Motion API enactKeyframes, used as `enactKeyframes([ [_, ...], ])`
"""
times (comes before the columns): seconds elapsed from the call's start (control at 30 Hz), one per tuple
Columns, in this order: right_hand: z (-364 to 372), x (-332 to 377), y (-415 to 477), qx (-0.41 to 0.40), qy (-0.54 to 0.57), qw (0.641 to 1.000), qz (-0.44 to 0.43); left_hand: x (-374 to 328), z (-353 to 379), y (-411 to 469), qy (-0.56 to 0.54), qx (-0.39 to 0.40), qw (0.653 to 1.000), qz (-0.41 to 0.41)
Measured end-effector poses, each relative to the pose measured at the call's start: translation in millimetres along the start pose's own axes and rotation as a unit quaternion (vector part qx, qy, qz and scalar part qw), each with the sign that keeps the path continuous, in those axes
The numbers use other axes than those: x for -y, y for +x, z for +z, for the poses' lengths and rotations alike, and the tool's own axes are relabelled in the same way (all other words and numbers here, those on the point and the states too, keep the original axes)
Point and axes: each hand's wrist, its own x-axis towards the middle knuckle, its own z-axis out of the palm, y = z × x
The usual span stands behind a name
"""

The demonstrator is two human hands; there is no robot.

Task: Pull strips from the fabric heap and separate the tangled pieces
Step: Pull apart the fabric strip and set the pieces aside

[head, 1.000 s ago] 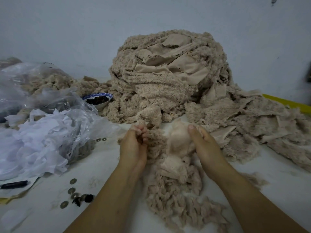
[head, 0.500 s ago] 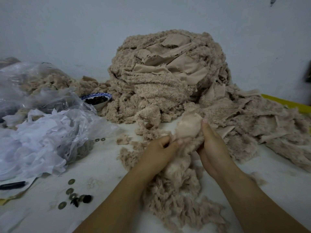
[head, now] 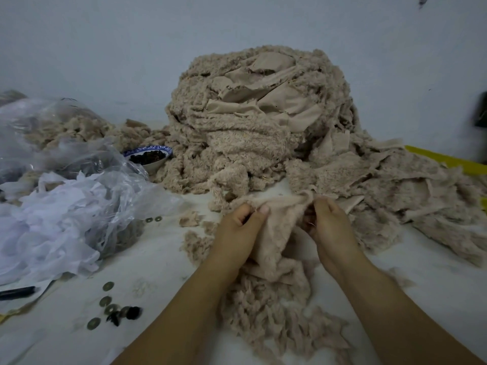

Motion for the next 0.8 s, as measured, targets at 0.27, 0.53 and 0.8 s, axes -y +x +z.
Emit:
enactKeyframes([
  [0.27,10.9,-4.6,-18.3,0.204,-0.14,0.968,-0.032,-2.2,-8.9,11.7,-0.305,-0.038,0.942,-0.136],
  [0.53,11.5,-8.6,-18.1,0.194,-0.259,0.942,-0.093,-6.3,-19.2,19.7,-0.435,-0.068,0.886,-0.145],
  [0.8,8.2,-2.0,-14.9,0.165,-0.025,0.985,0.045,1.6,-3.2,4.4,-0.11,0.114,0.981,-0.11],
])
